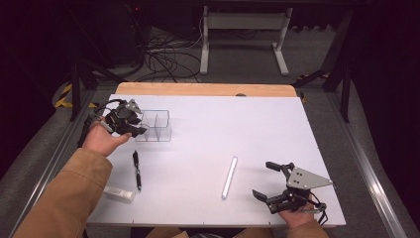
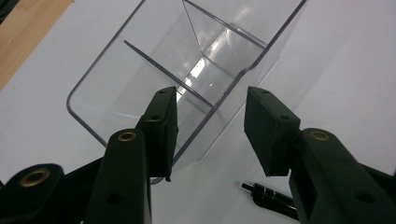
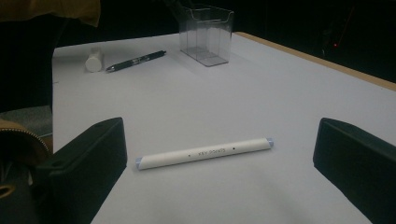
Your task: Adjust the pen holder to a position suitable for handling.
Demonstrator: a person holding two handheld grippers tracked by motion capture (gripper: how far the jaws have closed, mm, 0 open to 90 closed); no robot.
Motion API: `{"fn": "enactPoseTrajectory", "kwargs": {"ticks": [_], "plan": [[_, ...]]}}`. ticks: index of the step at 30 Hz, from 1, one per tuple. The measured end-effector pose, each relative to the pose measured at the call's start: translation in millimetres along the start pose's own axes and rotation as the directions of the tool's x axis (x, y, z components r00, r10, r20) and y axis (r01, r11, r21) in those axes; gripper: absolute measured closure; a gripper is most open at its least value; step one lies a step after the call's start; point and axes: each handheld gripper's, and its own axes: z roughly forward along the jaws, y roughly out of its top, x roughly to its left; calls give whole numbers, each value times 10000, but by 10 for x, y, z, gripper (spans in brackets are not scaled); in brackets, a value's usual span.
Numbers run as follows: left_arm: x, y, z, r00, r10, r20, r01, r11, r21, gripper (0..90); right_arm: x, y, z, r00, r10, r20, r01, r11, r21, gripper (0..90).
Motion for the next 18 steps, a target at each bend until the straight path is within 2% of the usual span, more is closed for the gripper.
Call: {"fn": "enactPoseTrajectory", "kwargs": {"ticks": [4, 8, 18], "plan": [[4, 24, 47, 10000, 8, 16, -9, 9998, 201, 560, -6, -3, -4, 10000, 27, -4, -27, 10000, -21, 34], [1, 43, 51, 9998, 192, -71, -188, 9989, 427, 566, -13, -10, -3, 10000, 61, -13, -61, 10000, -28, 33], [-10, 45, 18, 9990, 428, 152, -439, 9959, 786, 618, -13, -11, 4, 10000, 76, -56, -77, 10000, -16, 33]]}}
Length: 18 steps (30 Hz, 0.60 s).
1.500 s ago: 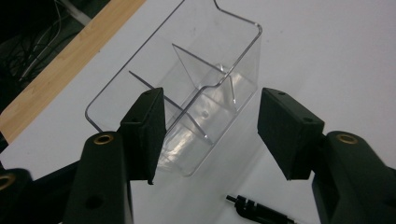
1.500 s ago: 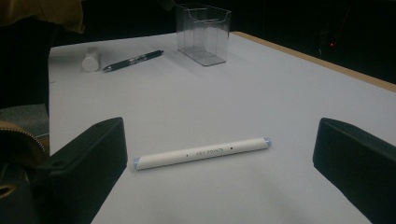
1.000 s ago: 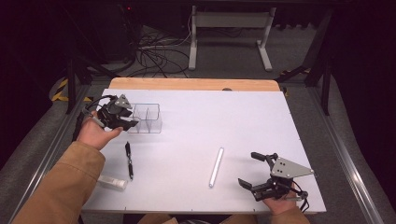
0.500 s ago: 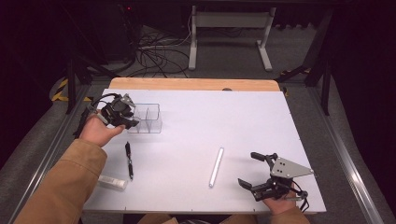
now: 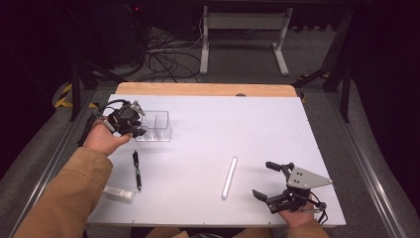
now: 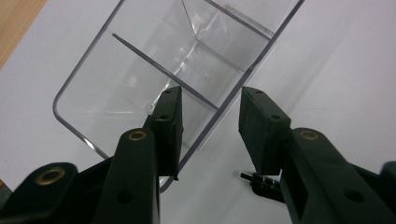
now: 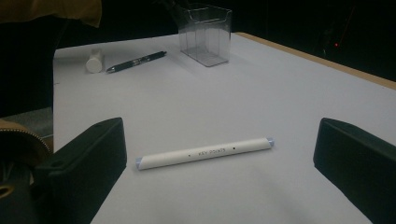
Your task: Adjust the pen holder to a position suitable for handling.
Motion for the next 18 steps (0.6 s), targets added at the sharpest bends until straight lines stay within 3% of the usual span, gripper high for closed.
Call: {"fn": "enactPoseTrajectory", "kwargs": {"ticks": [5, 9, 18], "plan": [[-6, 8, -21, 9995, 230, 203, -237, 9991, 345, 654, -1, 0, 0, 10000, 9, -1, -9, 10000, -28, 33], [-26, 39, -24, 9987, 492, 136, -500, 9969, 601, 679, -2, -2, 3, 10000, 2, -12, -2, 10000, -13, 33], [-46, 64, -34, 9961, 802, 380, -831, 9929, 846, 737, -6, -3, 0, 10000, 11, -46, -12, 10000, -47, 33]]}}
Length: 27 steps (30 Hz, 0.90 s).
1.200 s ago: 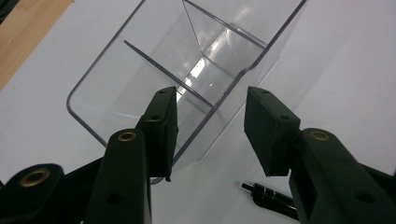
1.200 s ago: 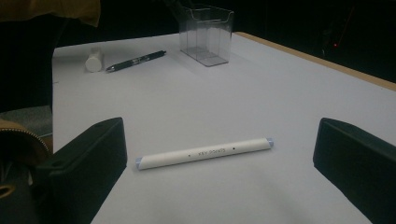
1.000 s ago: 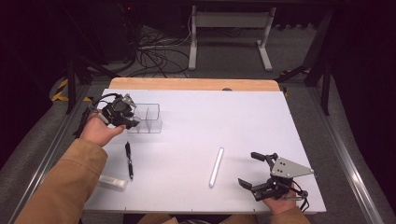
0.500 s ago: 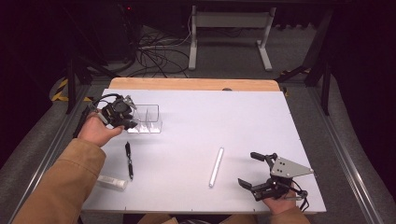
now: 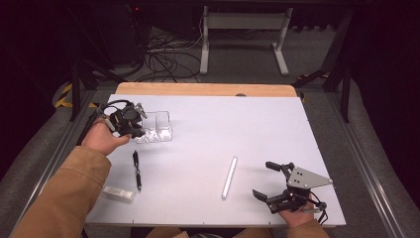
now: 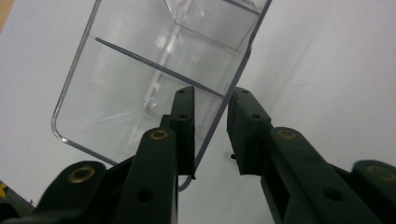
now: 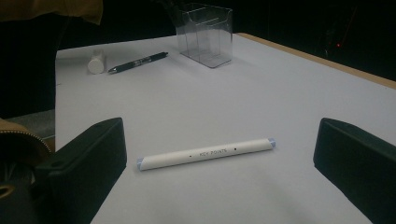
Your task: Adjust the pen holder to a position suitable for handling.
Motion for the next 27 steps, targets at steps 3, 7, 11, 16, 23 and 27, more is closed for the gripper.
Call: {"fn": "enactPoseTrajectory", "kwargs": {"ticks": [3, 7, 11, 16, 23, 27], "plan": [[-32, 18, -2, 9984, 331, 449, -335, 9994, 83, 793, 4, 3, 1, 10000, -36, -13, 36, 10000, 0, 33], [-93, 52, 6, 9974, 722, 12, -722, 9971, 221, 873, 5, 2, -1, 10000, -12, 5, 12, 10000, 9, 32], [-110, 81, -5, 9970, 763, 103, -765, 9969, 181, 882, 4, 2, -6, 10000, -38, 5, 38, 10000, 8, 31], [-188, 153, -83, 9939, 956, 548, -939, 9951, -323, 883, -2, -2, -5, 10000, -8, -3, 8, 10000, -10, 30], [-399, 331, -260, 9707, 2027, 1293, -1883, 9753, -1153, 882, 5, 2, -4, 10000, -37, -6, 37, 10000, -2, 29], [-525, 418, -277, 9542, 2570, 1531, -2393, 9629, -1250, 883, 7, 4, -8, 10000, -43, -18, 43, 10000, -26, 29]]}}
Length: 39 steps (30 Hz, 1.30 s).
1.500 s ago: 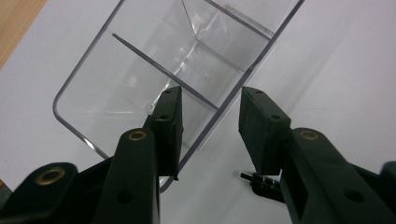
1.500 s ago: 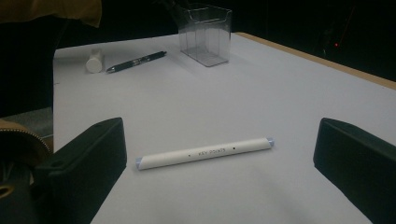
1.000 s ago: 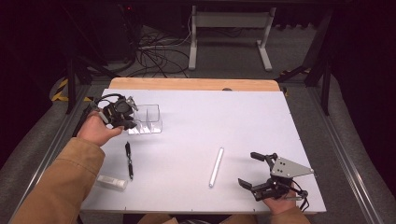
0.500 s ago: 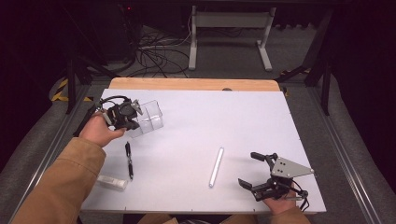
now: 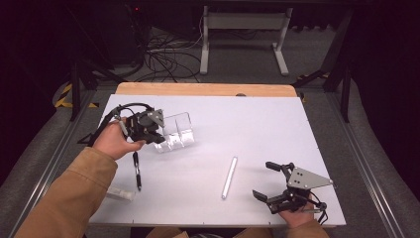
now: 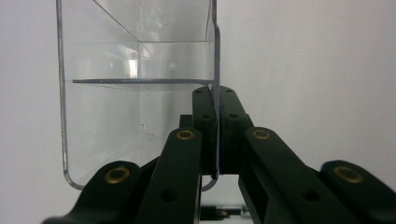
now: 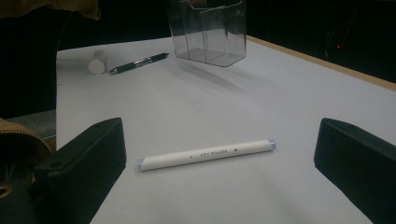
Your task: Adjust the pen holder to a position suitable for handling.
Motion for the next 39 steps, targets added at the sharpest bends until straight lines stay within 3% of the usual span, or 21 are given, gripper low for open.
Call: {"fn": "enactPoseTrajectory", "kwargs": {"ticks": [5, 11, 23, 30, 31, 37, 39], "plan": [[-138, 168, 54, 9963, 675, 528, -680, 9977, 72, 882, -1, -1, -2, 10000, 7, -11, -7, 10000, 0, 29], [-255, 322, 159, 9847, 1364, 1089, -1394, 9900, 205, 882, -5, -1, -7, 10000, 17, -21, -17, 10000, -37, 29], [-371, 528, 344, 9698, 1776, 1674, -1823, 9832, 133, 881, -6, -1, -16, 10000, -2, -13, 2, 10000, -63, 29], [-410, 554, 367, 9642, 1984, 1760, -1985, 9800, -175, 882, -7, -3, -16, 10000, -14, -41, 14, 10000, -46, 29], [-415, 561, 377, 9605, 2097, 1832, -2079, 9777, -289, 882, -7, -3, -16, 10000, -22, -47, 22, 10000, -39, 29], [-431, 566, 403, 9517, 2224, 2119, -2151, 9749, -571, 882, -4, -2, -17, 10000, -34, -50, 33, 10000, -47, 29], [-428, 556, 405, 9533, 2177, 2094, -2093, 9759, -618, 882, -5, -4, -18, 10000, -8, -36, 8, 10000, -50, 29]]}}
